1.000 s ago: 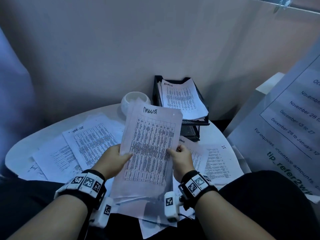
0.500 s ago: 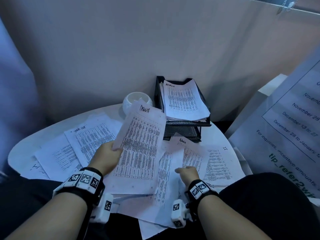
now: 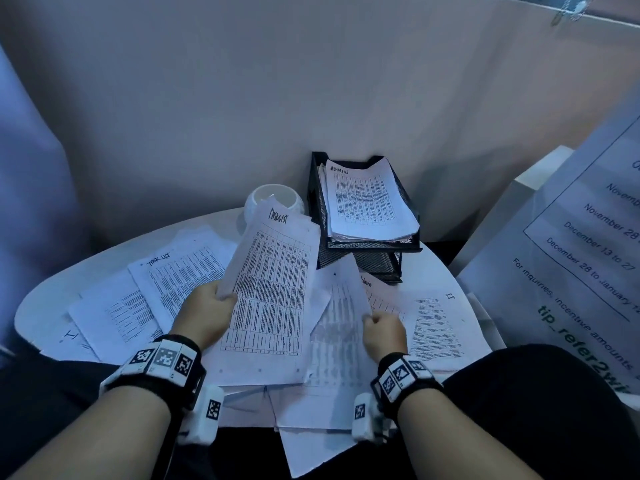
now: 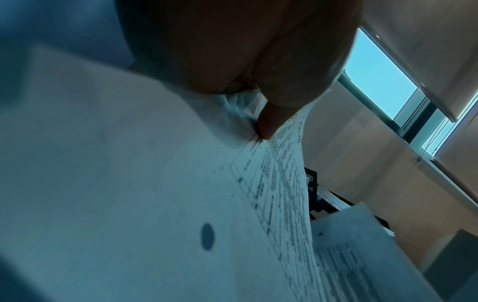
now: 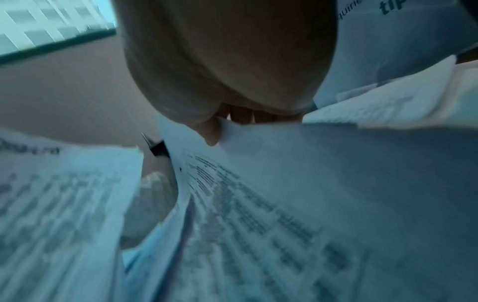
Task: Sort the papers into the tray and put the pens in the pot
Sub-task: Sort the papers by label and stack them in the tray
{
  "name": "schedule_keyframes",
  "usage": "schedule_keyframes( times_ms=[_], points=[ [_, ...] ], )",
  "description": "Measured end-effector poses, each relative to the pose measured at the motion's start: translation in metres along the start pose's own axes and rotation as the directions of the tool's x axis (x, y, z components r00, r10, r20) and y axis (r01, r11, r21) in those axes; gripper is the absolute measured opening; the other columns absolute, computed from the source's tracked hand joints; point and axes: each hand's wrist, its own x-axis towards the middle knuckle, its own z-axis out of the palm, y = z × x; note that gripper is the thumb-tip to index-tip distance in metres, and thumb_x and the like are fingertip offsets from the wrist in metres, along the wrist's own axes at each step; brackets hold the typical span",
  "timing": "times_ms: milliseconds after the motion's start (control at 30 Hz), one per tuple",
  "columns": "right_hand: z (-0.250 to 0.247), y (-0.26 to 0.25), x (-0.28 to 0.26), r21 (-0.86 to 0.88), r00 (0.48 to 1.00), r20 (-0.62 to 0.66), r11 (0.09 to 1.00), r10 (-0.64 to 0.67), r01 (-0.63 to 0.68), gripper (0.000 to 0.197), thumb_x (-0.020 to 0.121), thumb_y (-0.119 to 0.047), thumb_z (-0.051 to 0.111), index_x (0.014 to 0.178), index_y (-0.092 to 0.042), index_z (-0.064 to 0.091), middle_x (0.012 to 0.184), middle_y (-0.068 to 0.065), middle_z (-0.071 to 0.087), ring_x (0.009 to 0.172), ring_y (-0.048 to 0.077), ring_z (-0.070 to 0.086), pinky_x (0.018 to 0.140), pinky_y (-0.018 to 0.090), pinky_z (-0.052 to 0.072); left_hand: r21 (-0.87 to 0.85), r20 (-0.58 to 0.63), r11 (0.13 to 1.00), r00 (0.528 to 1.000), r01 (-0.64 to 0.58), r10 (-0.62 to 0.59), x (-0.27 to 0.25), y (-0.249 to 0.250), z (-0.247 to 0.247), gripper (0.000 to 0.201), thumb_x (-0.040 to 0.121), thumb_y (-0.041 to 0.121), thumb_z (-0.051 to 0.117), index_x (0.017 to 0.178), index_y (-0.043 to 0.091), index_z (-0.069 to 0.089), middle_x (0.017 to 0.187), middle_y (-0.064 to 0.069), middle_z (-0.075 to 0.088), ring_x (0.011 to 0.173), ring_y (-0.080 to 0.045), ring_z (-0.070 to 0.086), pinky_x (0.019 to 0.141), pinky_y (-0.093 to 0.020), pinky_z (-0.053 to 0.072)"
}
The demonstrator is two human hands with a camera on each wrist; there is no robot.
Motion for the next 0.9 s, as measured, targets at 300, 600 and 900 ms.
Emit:
schedule_keyframes(
  times_ms=[300,600,900],
  points=[
    [-0.088,-0.066,0.002,0.312,0.792,-0.502,0.781,-0.348,0.541,0.018,0.099,-0.016,0.059,0.09,-0.017,0.075,0.079,-0.013,0.07,0.076,0.008,0.065,0.071,0.023,0.051,0.043,-0.095,0.999,0.995,0.024,-0.02,0.002,0.001,-0.007,0.022,0.102,0.016,0.052,0.084,0.005,0.059,0.07,-0.011,0.055,0.059,-0.025,0.049,0.053,-0.03,0.035],
    [-0.061,-0.052,0.009,0.728,0.982,-0.184,0.666,-0.037,0.162,0.014,0.092,-0.013,0.06,0.082,-0.005,0.065,0.071,0.005,0.057,0.068,0.017,0.048,0.063,0.033,0.041,-0.165,0.023,0.985,0.999,-0.041,0.046,-0.007,0.014,0.0,0.015,0.103,0.017,0.059,0.098,0.004,0.064,0.076,-0.013,0.057,0.062,-0.021,0.051,0.055,-0.027,0.041],
    [0.011,-0.041,-0.017,0.68,0.98,0.187,0.712,0.064,-0.177,0.014,0.087,-0.012,0.057,0.074,-0.017,0.053,0.075,0.005,0.047,0.072,0.022,0.04,0.066,0.033,0.039,-0.385,0.195,0.923,0.977,-0.004,0.086,-0.022,0.025,0.002,0.043,0.107,0.05,0.04,0.111,0.015,0.066,0.111,0.0,0.065,0.104,-0.021,0.06,0.091,-0.033,0.048]
  ],
)
